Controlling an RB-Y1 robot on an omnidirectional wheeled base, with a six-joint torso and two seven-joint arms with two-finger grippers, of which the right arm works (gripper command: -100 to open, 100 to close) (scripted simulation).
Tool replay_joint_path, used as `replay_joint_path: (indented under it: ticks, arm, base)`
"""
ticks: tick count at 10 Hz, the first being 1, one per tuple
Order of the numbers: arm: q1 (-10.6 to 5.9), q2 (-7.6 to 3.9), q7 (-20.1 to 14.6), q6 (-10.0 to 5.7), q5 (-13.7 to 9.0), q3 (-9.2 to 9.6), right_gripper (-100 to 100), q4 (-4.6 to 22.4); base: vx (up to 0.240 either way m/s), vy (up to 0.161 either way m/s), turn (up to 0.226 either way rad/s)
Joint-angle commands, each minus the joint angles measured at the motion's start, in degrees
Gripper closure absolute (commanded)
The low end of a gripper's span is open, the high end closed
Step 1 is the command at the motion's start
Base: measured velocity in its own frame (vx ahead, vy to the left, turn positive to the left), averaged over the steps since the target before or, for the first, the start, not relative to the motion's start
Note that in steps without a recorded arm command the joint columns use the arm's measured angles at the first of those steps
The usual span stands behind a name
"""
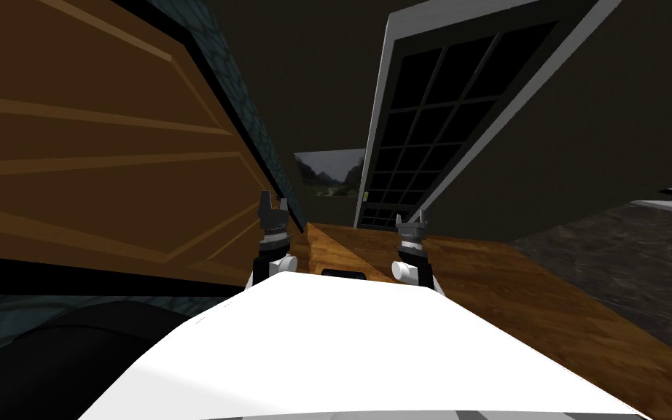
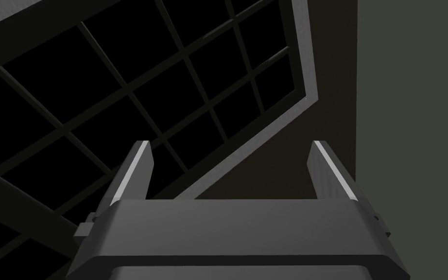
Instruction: Pull the door open
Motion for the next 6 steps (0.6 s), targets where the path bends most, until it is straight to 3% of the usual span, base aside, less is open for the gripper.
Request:
replay_joint_path:
  ticks: [1, 6]
  arm:
    - [-0.41, -0.31, -1.5, -0.71, -1.0, 0.15, -100, 1.9]
    - [-2.1, -1.29, -6.5, -2.6, -4.5, 0.34, -100, 8.2]
  base:
    - [0.088, -0.028, 0.102]
    - [0.095, -0.031, 0.112]
